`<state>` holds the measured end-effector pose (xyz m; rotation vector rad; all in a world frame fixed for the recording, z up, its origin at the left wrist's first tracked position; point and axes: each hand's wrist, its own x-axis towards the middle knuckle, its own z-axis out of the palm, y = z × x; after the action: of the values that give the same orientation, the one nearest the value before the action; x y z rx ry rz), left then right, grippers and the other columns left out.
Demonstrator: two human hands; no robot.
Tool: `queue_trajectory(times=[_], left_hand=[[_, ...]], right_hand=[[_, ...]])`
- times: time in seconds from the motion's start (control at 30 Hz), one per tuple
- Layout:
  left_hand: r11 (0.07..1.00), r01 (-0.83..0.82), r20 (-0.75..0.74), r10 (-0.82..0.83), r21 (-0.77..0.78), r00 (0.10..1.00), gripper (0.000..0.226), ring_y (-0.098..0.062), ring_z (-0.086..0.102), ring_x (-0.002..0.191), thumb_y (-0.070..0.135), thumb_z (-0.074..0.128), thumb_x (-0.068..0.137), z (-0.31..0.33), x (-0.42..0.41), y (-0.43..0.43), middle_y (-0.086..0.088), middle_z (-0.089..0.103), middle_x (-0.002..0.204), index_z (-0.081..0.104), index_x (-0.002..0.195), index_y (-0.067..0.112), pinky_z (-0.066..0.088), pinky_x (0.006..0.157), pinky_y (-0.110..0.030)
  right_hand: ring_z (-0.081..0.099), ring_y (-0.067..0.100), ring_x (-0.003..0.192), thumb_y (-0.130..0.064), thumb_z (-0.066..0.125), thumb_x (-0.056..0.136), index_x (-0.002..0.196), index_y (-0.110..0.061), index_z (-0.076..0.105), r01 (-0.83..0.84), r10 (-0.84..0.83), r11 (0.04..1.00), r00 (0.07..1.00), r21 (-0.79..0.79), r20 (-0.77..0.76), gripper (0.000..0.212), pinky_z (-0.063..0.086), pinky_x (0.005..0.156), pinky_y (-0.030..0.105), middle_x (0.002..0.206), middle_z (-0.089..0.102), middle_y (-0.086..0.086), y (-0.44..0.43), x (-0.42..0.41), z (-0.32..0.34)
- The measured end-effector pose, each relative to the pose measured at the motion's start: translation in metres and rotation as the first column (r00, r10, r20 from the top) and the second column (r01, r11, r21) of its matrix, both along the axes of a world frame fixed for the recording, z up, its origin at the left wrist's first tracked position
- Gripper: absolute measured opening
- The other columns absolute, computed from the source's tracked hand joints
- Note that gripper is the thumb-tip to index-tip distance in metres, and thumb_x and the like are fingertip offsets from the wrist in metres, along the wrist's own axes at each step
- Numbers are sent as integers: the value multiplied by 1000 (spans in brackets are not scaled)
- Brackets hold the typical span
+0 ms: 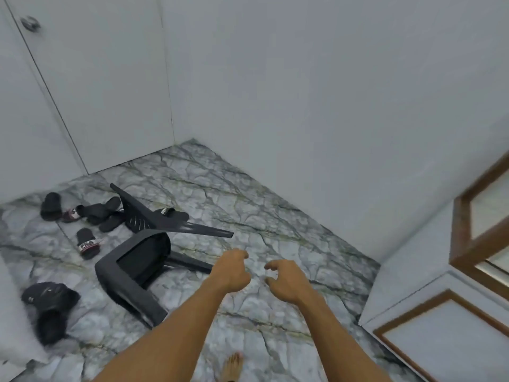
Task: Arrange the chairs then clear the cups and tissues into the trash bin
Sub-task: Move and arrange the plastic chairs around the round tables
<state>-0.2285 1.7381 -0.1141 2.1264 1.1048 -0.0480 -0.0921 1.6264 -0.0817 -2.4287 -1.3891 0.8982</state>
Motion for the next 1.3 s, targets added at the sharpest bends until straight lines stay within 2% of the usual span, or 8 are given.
queue_trajectory(times=[0.2, 0.33, 0.57, 0.7, 0.87, 0.97, 1.1, 1.3], left_hand=[[989, -118, -30, 116, -84, 993, 65, -24, 53, 125, 13, 59, 78, -12, 67, 118, -5, 47, 145, 48, 142, 17, 51, 97, -37], [970, -237, -39, 235, -52, 971, 50, -26, 58, 114, 15, 56, 82, -11, 87, 197, -8, 57, 131, 56, 132, 14, 53, 93, -40], [823, -566, -73, 562, -49, 824, 53, -23, 57, 115, 20, 58, 80, -33, 90, 320, -3, 59, 127, 55, 132, 16, 51, 93, -36], [684, -728, -83, 724, -46, 685, 45, -24, 57, 113, 22, 57, 79, -35, 79, 368, -2, 59, 124, 60, 124, 16, 51, 91, -38], [513, -858, -65, 856, 1, 512, 31, -28, 59, 106, 19, 60, 83, -19, 46, 426, -1, 60, 113, 62, 113, 11, 50, 88, -35], [465, -885, -43, 885, 7, 464, 35, -29, 60, 108, 16, 59, 83, -12, 27, 461, -4, 62, 116, 60, 118, 13, 48, 85, -29], [418, -906, -53, 908, 62, 415, 48, -27, 60, 110, 15, 60, 80, -14, 3, 509, -6, 63, 123, 59, 128, 14, 53, 90, -39], [368, -930, -116, 924, 9, 365, 50, -25, 63, 100, 17, 59, 78, -58, -42, 619, -6, 65, 112, 58, 128, 20, 56, 85, -41]], right_hand=[[50, 17, 129, -29, 59, 92, 135, -19, 56, -120, 121, 992, 993, -50, 7, 45, 39, 105, 28, 140, 55, 2, 135, 85, -12], [50, 18, 129, -31, 58, 92, 136, -20, 55, -249, 249, 966, 968, -69, -13, 46, 40, 105, 29, 141, 54, 2, 231, 117, -20], [51, 20, 128, -26, 58, 92, 138, -16, 53, -538, 532, 842, 841, -41, -92, 47, 39, 108, 30, 140, 55, 5, 426, 136, -49], [51, 19, 128, -26, 58, 93, 139, -17, 52, -710, 702, 701, 703, -64, -111, 47, 38, 106, 29, 141, 53, 4, 518, 123, -60], [55, 22, 123, -27, 60, 90, 135, -20, 55, -830, 822, 557, 557, -35, -118, 46, 46, 103, 38, 137, 57, 6, 610, 80, -55], [59, 22, 116, -24, 60, 87, 131, -18, 58, -865, 863, 500, 496, 23, -96, 44, 49, 96, 34, 131, 61, 6, 659, 51, -53], [65, 25, 100, -19, 61, 88, 125, -17, 63, -889, 888, 455, 449, 56, -97, 37, 52, 85, 34, 111, 69, 9, 715, 18, -54], [62, 25, 105, -20, 61, 90, 124, -14, 62, -928, 918, 373, 367, 15, -151, 35, 52, 89, 36, 119, 65, 8, 837, -38, -94]])
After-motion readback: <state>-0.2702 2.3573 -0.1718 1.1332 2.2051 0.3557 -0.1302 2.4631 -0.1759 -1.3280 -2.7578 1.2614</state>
